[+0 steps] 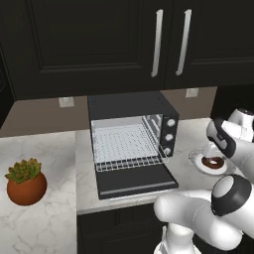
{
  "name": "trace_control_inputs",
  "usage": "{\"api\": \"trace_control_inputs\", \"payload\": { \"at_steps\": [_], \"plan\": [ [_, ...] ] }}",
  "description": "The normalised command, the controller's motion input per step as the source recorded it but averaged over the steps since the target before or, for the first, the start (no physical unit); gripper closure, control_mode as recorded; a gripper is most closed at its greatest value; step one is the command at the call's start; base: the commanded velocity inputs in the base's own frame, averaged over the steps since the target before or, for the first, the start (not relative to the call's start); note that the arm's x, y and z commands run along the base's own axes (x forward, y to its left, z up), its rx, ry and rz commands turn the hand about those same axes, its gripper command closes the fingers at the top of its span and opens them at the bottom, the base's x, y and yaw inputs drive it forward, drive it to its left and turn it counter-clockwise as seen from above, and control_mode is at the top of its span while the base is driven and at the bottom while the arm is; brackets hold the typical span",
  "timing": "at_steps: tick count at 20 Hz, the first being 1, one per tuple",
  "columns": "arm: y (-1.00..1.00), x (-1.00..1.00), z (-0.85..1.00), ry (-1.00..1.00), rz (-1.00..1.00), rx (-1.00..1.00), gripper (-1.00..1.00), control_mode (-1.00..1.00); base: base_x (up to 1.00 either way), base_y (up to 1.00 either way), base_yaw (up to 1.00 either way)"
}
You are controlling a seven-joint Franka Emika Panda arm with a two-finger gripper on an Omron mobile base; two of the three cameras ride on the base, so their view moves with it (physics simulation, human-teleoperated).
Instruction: Pick up the bagel from the plate, place it on the toaster oven rack, close the door, and set the timer.
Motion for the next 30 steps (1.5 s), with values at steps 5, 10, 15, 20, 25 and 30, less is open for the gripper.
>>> {"api": "trace_control_inputs", "payload": {
  "at_steps": [5,10,15,20,25,30],
  "plan": [
    [0.0,0.23,-0.14,0.0,0.08,0.0,-1.0,-1.0,0.0,0.0,0.0],
    [0.0,0.21,-0.31,0.0,0.08,-0.01,-1.0,-1.0,0.0,0.0,0.0],
    [0.0,0.3,-0.33,0.0,0.08,0.0,-1.0,-1.0,0.0,0.0,0.0],
    [-0.09,0.27,-0.24,0.01,0.05,0.0,-1.0,-1.0,0.0,0.0,0.0],
    [-0.19,0.23,-0.24,0.06,0.05,0.0,-1.0,-1.0,0.0,0.0,0.0],
    [-0.19,0.12,-0.23,0.06,0.05,0.0,-1.0,-1.0,0.0,0.0,0.0]
  ]
}}
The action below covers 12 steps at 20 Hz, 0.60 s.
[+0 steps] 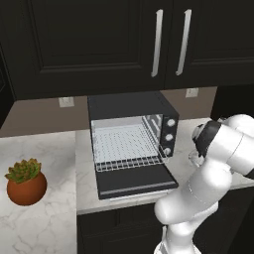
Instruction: Pick up the bagel from the plate, place it on the toaster oven rack, close the door, and set the timer.
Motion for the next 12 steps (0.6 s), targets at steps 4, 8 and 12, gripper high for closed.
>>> {"api": "trace_control_inputs", "payload": {
  "at_steps": [4,8,12],
  "plan": [
    [-0.12,0.03,-0.19,0.01,0.07,0.0,-1.0,-1.0,0.0,0.0,0.0],
    [0.01,-0.03,-0.14,0.01,0.06,0.0,1.0,-1.0,0.0,0.0,0.0],
    [0.21,-0.38,0.01,-0.01,0.01,0.0,1.0,-1.0,0.0,0.0,0.0]
  ]
}}
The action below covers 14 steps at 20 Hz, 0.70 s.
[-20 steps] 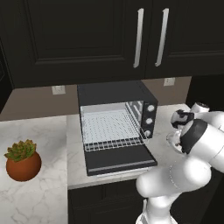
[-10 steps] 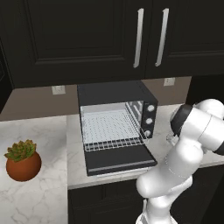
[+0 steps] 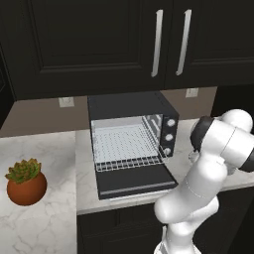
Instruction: Pick up the bagel from the plate, place it on the toaster oven rack, close the door, and set the timer.
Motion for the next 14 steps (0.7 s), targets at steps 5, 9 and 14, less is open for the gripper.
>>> {"api": "trace_control_inputs", "payload": {
  "at_steps": [5,9,14],
  "plan": [
    [0.35,-0.7,0.62,-0.13,0.0,0.0,1.0,-1.0,0.0,0.0,0.0],
    [0.52,-0.53,1.0,-0.15,0.0,-0.01,1.0,-1.0,0.0,0.0,0.0],
    [0.63,-0.52,0.94,-0.04,0.0,-0.06,1.0,-1.0,0.0,0.0,0.0]
  ]
}}
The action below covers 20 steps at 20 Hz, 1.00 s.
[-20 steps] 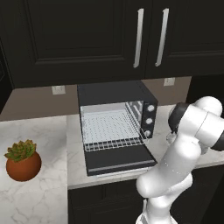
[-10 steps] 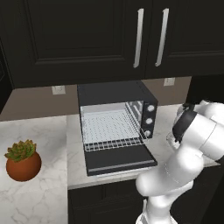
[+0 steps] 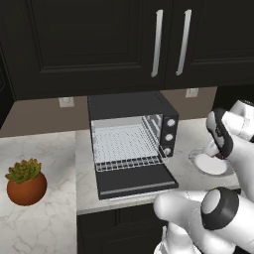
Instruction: Pick up the bagel from the plate, place it on the toaster oven rack, close the door, and set the timer.
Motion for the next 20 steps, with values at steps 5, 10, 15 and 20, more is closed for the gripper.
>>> {"api": "trace_control_inputs", "payload": {
  "at_steps": [5,10,15,20],
  "plan": [
    [0.84,-0.57,0.77,0.0,0.0,-0.05,1.0,-1.0,0.0,0.0,0.0],
    [0.73,-0.41,0.85,0.0,0.0,-0.01,1.0,-1.0,0.0,0.0,0.0],
    [0.65,-0.01,0.75,0.05,0.0,0.0,1.0,-1.0,0.0,0.0,0.0],
    [0.67,0.02,0.2,0.01,0.0,0.0,1.0,-1.0,0.0,0.0,0.0]
  ]
}}
